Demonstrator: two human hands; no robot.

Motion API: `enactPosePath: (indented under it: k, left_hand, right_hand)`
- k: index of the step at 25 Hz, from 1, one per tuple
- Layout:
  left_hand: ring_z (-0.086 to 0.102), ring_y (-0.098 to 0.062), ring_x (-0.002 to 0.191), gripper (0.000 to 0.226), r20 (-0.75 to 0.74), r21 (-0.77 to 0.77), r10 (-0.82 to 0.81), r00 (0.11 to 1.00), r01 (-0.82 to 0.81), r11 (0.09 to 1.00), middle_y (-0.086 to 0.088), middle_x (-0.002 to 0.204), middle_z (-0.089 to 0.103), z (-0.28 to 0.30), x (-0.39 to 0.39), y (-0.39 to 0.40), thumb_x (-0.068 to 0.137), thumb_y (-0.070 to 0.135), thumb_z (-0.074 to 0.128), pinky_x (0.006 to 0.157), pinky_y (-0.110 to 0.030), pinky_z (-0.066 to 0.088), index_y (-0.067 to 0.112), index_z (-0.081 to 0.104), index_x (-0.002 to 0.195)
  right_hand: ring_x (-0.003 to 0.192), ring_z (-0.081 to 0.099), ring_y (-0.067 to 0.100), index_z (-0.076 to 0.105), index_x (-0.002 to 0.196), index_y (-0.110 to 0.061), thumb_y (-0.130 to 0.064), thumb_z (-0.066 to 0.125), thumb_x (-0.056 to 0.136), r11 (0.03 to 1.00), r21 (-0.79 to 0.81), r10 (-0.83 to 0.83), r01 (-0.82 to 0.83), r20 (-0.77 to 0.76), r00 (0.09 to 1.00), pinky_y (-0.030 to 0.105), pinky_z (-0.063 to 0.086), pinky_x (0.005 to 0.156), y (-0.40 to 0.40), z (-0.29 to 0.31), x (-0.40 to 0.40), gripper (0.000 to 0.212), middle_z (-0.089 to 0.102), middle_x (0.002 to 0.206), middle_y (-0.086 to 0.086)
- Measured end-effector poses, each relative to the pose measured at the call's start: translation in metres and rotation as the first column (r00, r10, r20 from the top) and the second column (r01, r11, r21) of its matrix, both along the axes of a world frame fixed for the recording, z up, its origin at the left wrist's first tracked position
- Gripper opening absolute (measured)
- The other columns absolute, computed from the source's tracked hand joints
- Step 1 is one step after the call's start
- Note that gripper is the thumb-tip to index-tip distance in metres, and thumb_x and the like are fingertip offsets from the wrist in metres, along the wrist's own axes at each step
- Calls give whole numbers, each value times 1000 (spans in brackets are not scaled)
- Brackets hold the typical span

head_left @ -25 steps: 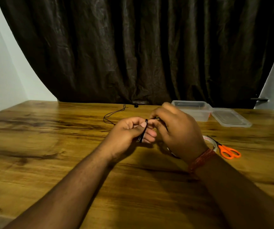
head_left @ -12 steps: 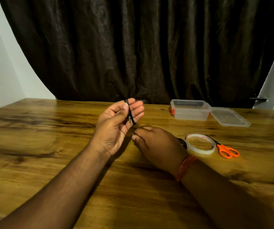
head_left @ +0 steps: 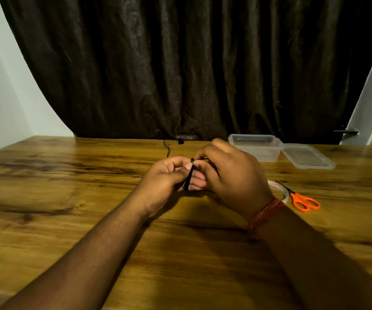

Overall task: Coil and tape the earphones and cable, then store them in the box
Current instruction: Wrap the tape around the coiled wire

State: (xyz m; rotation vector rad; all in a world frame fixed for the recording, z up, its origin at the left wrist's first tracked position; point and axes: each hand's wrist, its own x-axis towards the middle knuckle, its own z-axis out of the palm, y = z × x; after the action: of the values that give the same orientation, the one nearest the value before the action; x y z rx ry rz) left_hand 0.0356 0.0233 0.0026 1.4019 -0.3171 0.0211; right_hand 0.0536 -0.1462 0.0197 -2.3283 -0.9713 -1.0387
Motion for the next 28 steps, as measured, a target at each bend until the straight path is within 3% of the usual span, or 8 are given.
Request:
enactPosePath:
  k: [3, 7, 12, 15, 18, 21, 24, 28]
  left_hand:
    - [67, -18, 67, 19, 13, -61, -148, 989, 149, 987, -15, 81, 69, 3, -1, 5, 96, 6, 46, 67, -28, 58, 1, 64, 98]
    - [66, -17, 64, 18, 43, -194, -209, 977, 213, 958, -13, 78, 68, 5, -6, 6, 92, 5, 49, 64, -27, 58, 0, 66, 96]
    - [74, -17, 78, 22, 72, -462, 41, 997, -3, 887, -13, 88, 75, 10, 2, 4, 95, 0, 41, 70, -27, 60, -1, 61, 106]
    - [73, -23, 95, 24, 95, -341, 205, 974, -162, 926, -14, 99, 75, 7, 7, 4, 101, 3, 41, 78, -27, 59, 1, 62, 111]
    - [72, -17, 98, 23, 156, 21, 319, 935, -326, 945, -4, 101, 76, 2, 5, 1, 101, 9, 45, 83, -29, 57, 12, 67, 110]
    - [70, -15, 92, 23, 234, 355, 279, 931, -349, 867, -1, 93, 75, -2, 2, -1, 100, 10, 48, 82, -30, 55, 18, 69, 99]
    - [67, -22, 75, 22, 101, 216, 138, 985, -157, 964, -18, 82, 68, -2, -3, -4, 102, 7, 42, 71, -33, 58, -2, 63, 99]
    - [63, -19, 68, 20, 42, 41, -109, 993, 107, 993, -15, 81, 68, 0, -1, 4, 98, 12, 48, 71, -38, 55, 4, 67, 97]
  right_hand:
    - [77, 57, 14, 64, 100, -24, -31, 50, 97, 995, 103, -3, 7, -37, 999, 37, 48, 59, 0, -6, 8, 16, 57, 95, -7]
    - [88, 57, 16, 64, 102, -22, -28, 45, 97, 978, 199, 98, -56, -208, 973, 42, 50, 72, 7, -19, 16, 20, 61, 99, -4]
    - [91, 60, 25, 60, 100, -19, -30, 43, 98, 992, -102, 39, -77, -333, 942, 40, 50, 74, 24, -27, 6, 21, 64, 100, 3]
    - [83, 60, 24, 58, 96, -23, -34, 43, 97, 978, -193, 34, -77, -216, 976, 37, 49, 67, 24, -21, -2, 19, 64, 95, -1]
    - [79, 60, 20, 63, 93, -23, -34, 47, 92, 978, -182, 73, -102, -161, 984, 36, 48, 64, 18, -12, -8, 19, 65, 91, -3]
    - [79, 59, 19, 62, 94, -24, -33, 50, 90, 992, -103, 57, -69, -119, 991, 36, 48, 63, 12, -6, -5, 16, 63, 91, -4]
    - [79, 56, 19, 58, 96, -23, -28, 52, 92, 999, -37, 13, -16, -82, 997, 36, 45, 61, 4, -4, 2, 9, 59, 93, -4]
    - [81, 54, 13, 60, 97, -22, -22, 53, 96, 988, 148, 68, -49, -129, 989, 37, 47, 65, 1, -8, 12, 7, 55, 96, -8]
